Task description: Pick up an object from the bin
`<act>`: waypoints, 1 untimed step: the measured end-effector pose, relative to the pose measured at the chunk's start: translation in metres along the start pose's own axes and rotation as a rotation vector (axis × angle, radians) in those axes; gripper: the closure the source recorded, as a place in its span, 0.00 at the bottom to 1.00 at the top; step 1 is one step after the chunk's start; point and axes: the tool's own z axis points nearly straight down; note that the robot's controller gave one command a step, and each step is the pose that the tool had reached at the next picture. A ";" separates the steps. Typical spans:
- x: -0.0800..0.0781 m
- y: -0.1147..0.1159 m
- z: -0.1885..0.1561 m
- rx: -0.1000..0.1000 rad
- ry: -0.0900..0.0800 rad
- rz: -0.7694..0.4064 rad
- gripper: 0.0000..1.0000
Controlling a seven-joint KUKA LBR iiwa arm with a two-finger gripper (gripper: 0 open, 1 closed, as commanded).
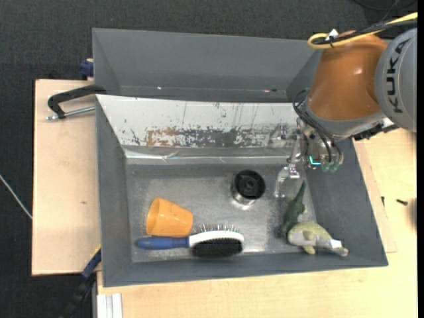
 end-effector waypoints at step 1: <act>0.004 0.063 0.108 0.002 -0.012 -0.097 0.00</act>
Offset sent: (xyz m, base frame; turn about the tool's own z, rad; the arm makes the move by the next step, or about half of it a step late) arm -0.0071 0.0619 -0.1096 -0.0956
